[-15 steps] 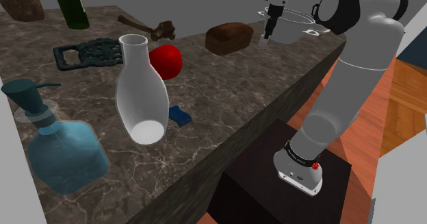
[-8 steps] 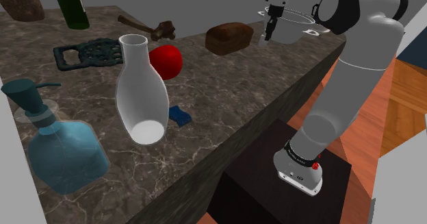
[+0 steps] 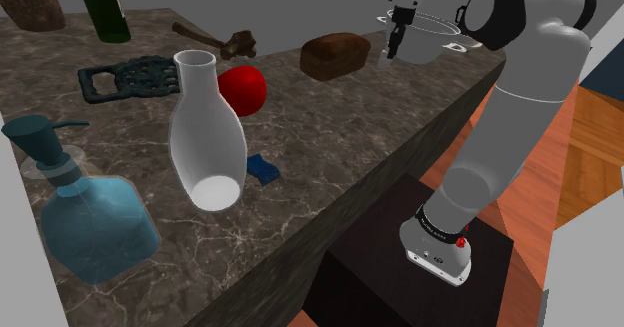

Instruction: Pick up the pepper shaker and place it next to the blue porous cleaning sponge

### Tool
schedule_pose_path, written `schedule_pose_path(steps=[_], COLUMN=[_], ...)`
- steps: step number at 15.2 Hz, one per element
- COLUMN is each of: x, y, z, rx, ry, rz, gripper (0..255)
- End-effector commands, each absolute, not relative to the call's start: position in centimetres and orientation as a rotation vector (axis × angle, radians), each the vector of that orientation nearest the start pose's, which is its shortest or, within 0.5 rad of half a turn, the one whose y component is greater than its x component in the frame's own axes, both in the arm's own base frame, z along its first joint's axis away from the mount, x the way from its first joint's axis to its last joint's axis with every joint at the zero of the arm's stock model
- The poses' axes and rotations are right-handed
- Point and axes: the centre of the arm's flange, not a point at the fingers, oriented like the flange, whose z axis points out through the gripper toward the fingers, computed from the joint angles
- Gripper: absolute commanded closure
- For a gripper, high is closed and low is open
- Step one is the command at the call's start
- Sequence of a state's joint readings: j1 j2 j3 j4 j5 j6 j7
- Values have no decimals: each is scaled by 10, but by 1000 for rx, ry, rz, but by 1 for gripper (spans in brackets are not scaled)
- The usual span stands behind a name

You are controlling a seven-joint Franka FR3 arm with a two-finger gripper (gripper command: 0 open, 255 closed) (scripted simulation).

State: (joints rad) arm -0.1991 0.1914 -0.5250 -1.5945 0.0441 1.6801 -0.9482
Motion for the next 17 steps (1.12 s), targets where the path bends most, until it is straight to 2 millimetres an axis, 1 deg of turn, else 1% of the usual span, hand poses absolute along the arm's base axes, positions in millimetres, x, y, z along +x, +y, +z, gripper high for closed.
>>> schedule_pose_path(steps=[1, 17], x=[471, 471], y=[-380, -380], z=[533, 617], rx=[-3095, -3095], ry=[-344, -344], rz=[144, 144], gripper=[255, 255])
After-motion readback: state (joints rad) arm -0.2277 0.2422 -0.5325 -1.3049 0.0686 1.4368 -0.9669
